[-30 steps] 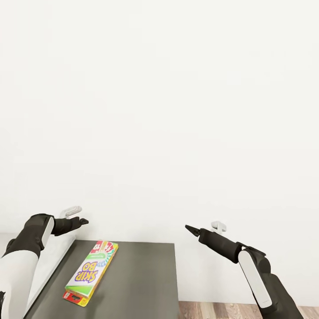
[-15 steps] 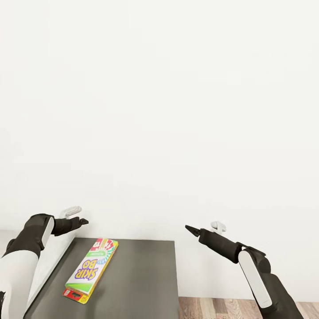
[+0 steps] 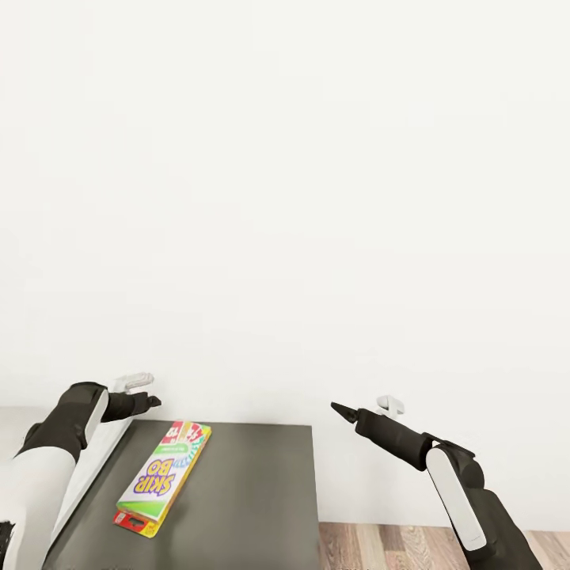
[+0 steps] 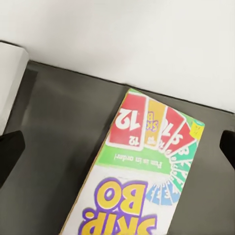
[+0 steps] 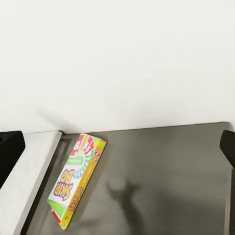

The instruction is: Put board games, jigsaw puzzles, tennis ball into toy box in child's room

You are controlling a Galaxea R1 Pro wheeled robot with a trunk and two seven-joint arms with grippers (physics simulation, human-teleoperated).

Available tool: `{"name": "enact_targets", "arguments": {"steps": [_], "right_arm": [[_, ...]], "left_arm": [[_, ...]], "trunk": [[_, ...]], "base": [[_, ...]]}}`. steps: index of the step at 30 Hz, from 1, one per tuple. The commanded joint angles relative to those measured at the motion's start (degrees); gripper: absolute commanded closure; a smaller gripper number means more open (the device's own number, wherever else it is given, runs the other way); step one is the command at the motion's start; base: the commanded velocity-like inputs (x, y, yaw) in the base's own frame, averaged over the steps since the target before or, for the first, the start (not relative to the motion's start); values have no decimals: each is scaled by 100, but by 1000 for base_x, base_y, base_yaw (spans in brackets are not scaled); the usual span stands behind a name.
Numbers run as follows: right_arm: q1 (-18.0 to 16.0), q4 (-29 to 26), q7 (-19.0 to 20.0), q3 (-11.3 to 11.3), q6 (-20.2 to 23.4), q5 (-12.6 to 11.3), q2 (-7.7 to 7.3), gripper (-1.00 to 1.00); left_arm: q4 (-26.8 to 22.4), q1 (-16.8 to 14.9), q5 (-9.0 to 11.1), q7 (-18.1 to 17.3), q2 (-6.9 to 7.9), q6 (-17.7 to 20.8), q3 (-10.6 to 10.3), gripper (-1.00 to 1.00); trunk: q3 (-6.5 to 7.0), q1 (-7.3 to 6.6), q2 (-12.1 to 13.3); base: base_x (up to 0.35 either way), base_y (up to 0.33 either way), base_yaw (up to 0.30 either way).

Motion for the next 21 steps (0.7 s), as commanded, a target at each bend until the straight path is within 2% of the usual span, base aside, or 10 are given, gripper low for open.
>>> {"name": "enact_targets", "arguments": {"steps": [1, 6, 21], "right_arm": [[-6, -2, 18, -9, 32, -4, 0, -100], [-6, 2, 18, -10, 27, -4, -1, -100], [-6, 3, 18, -9, 10, -4, 6, -100]], "left_arm": [[31, -6, -55, -44, -4, -30, -21, -100], [281, -6, -46, -32, -6, -236, -164, -100], [323, -6, -36, -56, -39, -262, -186, -100]], "trunk": [[-23, 4, -15], [-70, 4, -15], [-211, 4, -15]], "base": [[0, 0, 0], [0, 0, 0], [0, 0, 0]]}}
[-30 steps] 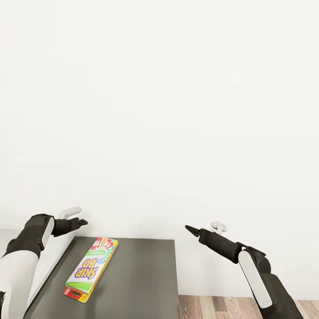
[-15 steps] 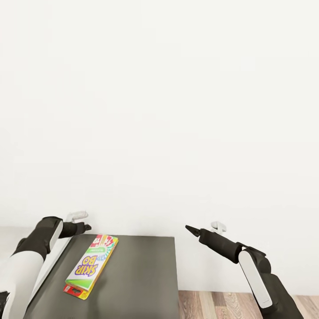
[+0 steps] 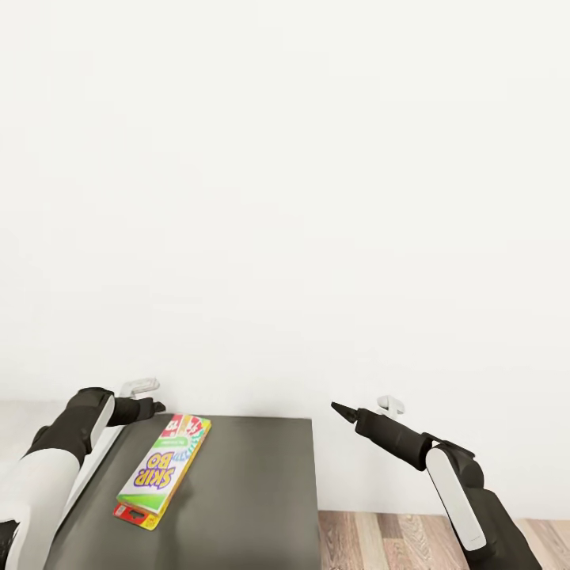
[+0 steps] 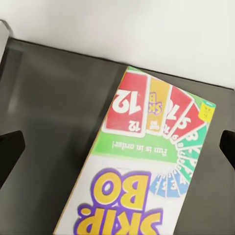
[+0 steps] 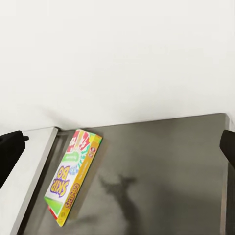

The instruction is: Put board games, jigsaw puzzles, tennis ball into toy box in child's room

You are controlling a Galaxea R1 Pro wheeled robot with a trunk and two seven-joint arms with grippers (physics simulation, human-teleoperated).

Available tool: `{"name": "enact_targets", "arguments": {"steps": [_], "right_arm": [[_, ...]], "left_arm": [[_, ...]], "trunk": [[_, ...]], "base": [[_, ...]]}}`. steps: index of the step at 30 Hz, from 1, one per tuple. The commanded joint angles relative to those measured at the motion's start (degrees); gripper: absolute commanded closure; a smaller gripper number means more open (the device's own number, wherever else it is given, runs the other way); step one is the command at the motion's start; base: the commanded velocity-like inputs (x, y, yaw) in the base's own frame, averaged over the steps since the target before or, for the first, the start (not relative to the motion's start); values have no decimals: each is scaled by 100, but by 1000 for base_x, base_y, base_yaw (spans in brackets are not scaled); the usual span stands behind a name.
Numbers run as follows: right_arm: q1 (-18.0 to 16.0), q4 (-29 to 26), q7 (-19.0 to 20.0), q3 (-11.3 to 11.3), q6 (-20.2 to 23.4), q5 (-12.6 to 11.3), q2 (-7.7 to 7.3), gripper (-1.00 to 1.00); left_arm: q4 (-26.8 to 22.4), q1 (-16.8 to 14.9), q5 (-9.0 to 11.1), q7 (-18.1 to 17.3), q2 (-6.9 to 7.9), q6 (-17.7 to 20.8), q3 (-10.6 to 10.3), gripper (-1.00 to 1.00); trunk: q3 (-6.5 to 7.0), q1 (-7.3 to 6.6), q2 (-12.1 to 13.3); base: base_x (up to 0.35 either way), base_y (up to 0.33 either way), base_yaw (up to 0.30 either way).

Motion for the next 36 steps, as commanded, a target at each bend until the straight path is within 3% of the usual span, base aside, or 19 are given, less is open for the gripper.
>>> {"name": "enact_targets", "arguments": {"steps": [1, 36], "right_arm": [[-6, -3, 17, -9, 34, -5, 0, -100], [-6, -6, 23, -9, 24, -5, 5, -100]], "left_arm": [[-6, -6, -52, -51, -4, 24, 27, -100], [12, -6, -52, -141, -75, 57, 18, -100]], "trunk": [[-23, 4, -14], [-352, 4, -14]], "base": [[0, 0, 0], [0, 0, 0]]}}
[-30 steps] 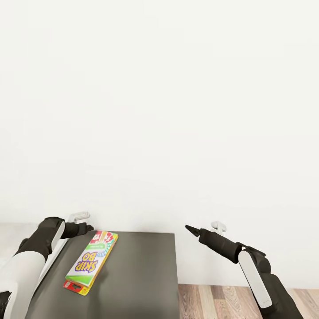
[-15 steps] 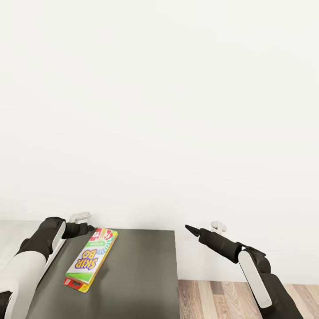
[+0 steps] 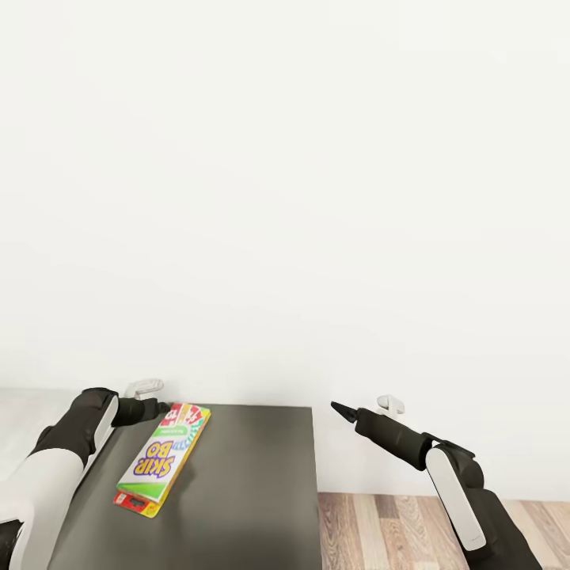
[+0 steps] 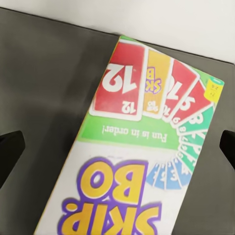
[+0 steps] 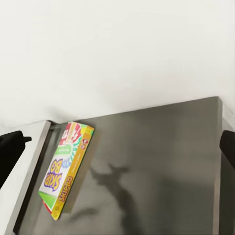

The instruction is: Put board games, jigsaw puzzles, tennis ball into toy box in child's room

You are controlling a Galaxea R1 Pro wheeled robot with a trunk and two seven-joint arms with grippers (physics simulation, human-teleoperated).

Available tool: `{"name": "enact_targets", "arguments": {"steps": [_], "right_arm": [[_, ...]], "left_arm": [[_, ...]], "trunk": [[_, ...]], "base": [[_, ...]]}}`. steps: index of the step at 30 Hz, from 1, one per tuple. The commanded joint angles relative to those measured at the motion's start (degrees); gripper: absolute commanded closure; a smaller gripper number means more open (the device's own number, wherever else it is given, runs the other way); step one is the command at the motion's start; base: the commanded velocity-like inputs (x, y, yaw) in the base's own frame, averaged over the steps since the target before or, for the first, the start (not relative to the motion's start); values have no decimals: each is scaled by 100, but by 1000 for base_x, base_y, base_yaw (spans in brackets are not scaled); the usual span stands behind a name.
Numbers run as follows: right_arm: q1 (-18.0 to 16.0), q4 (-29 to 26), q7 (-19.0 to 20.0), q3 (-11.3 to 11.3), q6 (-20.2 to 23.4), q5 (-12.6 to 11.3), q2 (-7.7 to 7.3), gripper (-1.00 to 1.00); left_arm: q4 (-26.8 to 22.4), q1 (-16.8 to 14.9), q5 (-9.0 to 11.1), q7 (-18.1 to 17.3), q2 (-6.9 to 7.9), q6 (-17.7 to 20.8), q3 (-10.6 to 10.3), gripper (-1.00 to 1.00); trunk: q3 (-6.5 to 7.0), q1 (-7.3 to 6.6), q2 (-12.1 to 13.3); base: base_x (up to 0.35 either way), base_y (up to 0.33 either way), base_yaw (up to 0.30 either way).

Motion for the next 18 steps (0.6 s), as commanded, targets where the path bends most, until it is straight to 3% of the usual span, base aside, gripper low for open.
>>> {"name": "enact_targets", "arguments": {"steps": [1, 9, 18], "right_arm": [[-5, -4, 18, -9, 35, -5, 2, -100], [-5, -10, 19, -9, 35, -5, -7, -100], [-5, -11, 19, -8, 35, -5, -1, -100]], "left_arm": [[-6, -5, -51, -63, -1, 26, 28, -100], [-6, -5, -60, -532, 29, 27, 18, -100], [-6, -5, -76, -658, 62, 24, 19, -100]], "trunk": [[-22, 3, -13], [-98, 3, -13], [-182, 3, -13]], "base": [[0, 0, 0], [0, 0, 0], [0, 0, 0]]}}
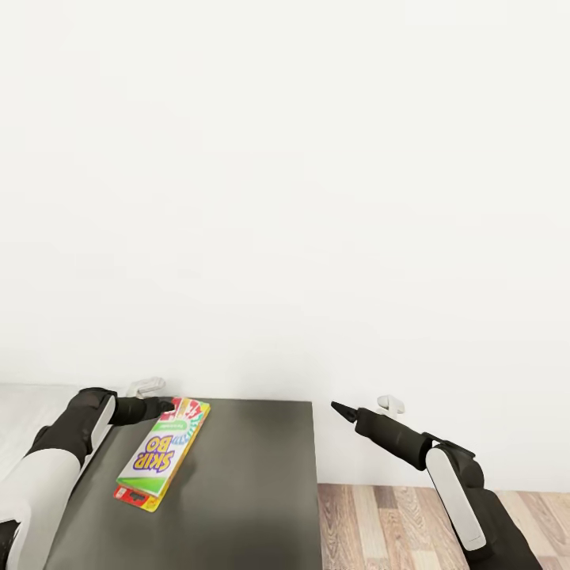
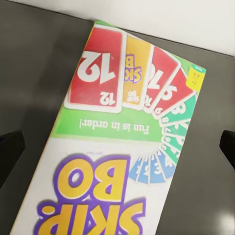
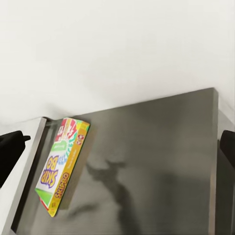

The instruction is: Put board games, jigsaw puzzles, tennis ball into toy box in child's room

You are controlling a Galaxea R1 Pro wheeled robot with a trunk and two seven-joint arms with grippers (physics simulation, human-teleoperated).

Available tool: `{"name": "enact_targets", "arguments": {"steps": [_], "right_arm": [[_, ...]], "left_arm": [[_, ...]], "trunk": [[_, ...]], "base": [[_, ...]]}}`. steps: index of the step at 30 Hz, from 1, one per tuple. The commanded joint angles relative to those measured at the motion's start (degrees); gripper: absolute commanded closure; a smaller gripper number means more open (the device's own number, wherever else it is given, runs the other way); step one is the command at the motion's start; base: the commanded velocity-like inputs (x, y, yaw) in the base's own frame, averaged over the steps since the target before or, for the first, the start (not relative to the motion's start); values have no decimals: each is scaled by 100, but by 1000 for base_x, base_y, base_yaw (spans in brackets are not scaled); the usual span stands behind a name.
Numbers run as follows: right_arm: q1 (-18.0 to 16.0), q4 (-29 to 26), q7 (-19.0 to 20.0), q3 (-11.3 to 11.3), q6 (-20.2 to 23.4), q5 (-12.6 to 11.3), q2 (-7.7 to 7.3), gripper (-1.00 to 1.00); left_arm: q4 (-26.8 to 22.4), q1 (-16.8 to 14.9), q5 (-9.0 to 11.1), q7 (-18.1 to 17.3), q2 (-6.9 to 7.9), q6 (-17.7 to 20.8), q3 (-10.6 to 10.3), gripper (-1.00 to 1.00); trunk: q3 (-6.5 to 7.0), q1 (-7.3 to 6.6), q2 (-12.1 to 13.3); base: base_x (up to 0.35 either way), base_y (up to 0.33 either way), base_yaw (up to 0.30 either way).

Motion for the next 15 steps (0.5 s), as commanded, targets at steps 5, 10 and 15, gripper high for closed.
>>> {"name": "enact_targets", "arguments": {"steps": [5, 10, 15], "right_arm": [[-5, 4, 17, -9, 35, -5, -3, -100], [-5, -5, 17, -9, 35, -5, 1, -100], [-5, -3, 17, -9, 35, -5, -3, -100]], "left_arm": [[-6, -5, -54, -51, -6, 20, 29, -100], [-6, -5, -59, -48, -8, 19, 28, -100], [-6, -5, -62, -45, -10, 18, 27, -100]], "trunk": [[-60, 3, -13], [-107, 3, -13], [-154, 3, -13]], "base": [[0, 0, 0], [0, 0, 0], [0, 0, 0]]}}
